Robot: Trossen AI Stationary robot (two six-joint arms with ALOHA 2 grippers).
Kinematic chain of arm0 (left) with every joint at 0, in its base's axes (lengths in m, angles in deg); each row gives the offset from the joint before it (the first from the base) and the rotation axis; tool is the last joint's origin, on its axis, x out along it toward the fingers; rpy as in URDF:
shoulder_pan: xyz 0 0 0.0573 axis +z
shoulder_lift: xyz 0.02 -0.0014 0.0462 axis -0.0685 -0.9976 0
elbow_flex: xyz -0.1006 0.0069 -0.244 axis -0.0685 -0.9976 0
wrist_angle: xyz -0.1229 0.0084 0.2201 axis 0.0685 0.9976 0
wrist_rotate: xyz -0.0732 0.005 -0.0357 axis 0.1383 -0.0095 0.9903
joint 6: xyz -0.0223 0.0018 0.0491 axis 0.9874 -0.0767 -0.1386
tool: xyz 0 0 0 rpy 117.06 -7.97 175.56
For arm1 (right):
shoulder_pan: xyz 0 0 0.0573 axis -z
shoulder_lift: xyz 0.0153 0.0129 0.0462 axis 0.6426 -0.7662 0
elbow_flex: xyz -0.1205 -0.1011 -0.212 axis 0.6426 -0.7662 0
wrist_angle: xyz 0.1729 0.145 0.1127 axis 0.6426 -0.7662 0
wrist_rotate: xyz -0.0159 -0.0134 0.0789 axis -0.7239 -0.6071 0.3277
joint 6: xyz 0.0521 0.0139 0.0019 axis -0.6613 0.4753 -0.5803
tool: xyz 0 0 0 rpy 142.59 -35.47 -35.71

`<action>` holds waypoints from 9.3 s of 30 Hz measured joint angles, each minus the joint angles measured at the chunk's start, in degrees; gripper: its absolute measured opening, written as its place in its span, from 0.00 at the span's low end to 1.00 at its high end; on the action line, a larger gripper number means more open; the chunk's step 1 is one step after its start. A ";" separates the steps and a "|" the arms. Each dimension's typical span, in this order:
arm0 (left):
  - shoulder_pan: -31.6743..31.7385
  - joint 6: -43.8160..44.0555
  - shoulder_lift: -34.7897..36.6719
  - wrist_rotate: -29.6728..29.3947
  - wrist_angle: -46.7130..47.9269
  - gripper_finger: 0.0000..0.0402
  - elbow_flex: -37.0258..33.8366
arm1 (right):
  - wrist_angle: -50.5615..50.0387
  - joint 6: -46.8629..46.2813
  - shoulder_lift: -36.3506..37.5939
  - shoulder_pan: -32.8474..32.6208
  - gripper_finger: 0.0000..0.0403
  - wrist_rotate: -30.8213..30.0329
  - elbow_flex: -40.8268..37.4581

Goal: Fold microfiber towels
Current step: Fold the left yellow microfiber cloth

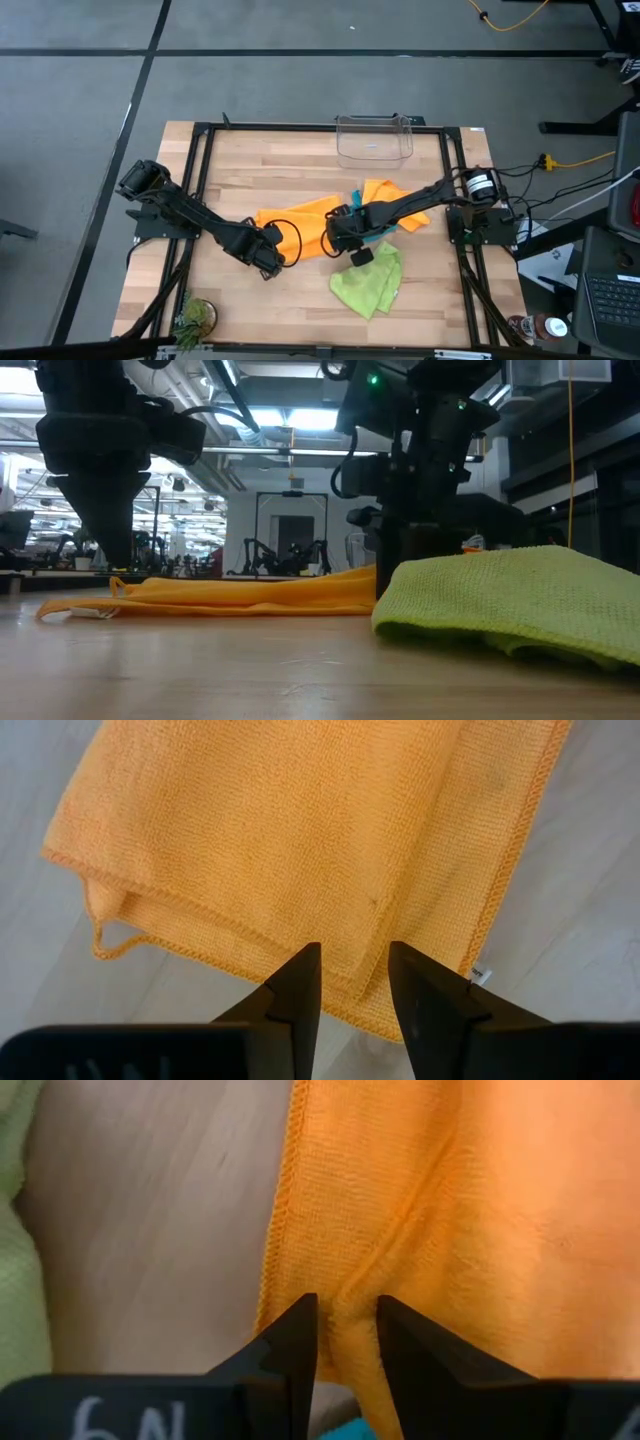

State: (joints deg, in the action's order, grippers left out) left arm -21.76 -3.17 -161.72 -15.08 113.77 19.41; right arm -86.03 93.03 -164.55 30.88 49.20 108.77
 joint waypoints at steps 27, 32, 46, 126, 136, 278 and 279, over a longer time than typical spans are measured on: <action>0.00 0.00 0.00 -0.05 -0.28 0.28 0.00 | -0.86 -1.09 -0.38 0.01 0.16 0.07 0.37; 0.00 -0.02 0.00 -0.05 -0.26 0.28 0.00 | -4.10 -1.06 -0.42 0.04 0.15 0.02 2.34; 0.00 -0.01 0.00 -0.03 -0.35 0.28 0.00 | -4.34 -0.98 -0.42 0.17 0.12 1.52 2.95; 0.46 -28.54 0.02 3.14 -8.21 0.28 -6.08 | -4.05 -1.20 -0.36 0.17 0.01 1.04 3.03; 0.37 -29.94 0.02 3.97 -11.50 0.28 -8.55 | -4.05 -1.20 -0.36 0.17 0.01 1.04 3.03; 7.30 -17.27 4.24 5.05 8.54 0.26 0.17 | -29.02 2.30 6.44 4.92 0.26 4.68 8.55; 8.53 -18.67 4.24 5.85 7.07 0.26 -0.86 | -28.19 1.77 7.75 6.48 0.25 4.74 7.42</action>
State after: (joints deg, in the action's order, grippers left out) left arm -13.24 -21.85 -157.48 -9.24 120.84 18.55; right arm -114.21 94.80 -156.80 37.36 53.93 116.19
